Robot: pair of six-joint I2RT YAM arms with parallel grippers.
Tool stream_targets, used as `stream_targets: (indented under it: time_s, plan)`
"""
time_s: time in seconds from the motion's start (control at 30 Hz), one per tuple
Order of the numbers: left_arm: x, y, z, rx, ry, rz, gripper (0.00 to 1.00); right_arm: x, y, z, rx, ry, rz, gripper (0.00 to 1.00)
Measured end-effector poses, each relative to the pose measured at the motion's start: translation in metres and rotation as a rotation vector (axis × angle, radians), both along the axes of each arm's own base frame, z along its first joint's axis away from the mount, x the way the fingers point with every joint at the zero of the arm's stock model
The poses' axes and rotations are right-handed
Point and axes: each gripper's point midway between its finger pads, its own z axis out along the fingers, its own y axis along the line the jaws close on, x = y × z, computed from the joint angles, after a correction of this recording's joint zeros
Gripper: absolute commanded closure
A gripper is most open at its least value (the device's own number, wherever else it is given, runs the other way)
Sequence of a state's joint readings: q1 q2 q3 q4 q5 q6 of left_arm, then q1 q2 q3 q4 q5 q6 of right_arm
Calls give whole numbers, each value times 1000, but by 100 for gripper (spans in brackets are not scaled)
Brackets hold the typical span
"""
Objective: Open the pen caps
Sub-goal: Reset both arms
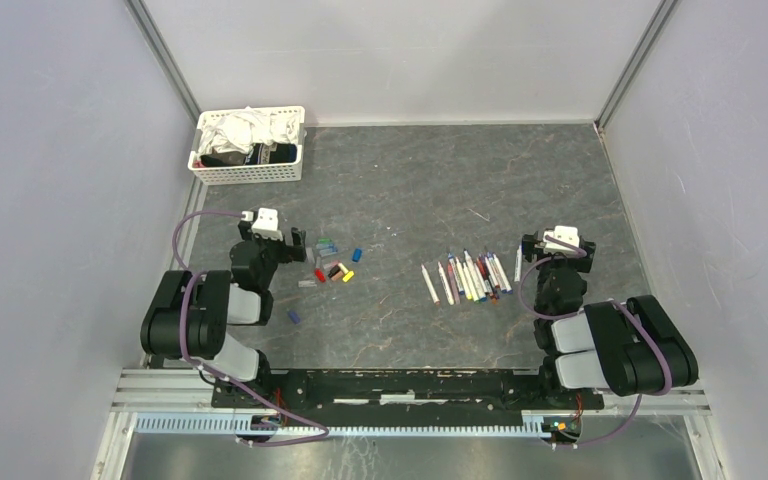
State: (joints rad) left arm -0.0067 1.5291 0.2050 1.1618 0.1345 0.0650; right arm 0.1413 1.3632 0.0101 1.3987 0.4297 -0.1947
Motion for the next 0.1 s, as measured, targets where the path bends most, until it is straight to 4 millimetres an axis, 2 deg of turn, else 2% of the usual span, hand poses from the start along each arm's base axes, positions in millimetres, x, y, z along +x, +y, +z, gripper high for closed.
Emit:
stream_targets:
  time_s: [0.1]
  plan:
    - [0, 0, 0, 0, 0, 0, 0, 0, 0, 0, 0, 0, 0, 2]
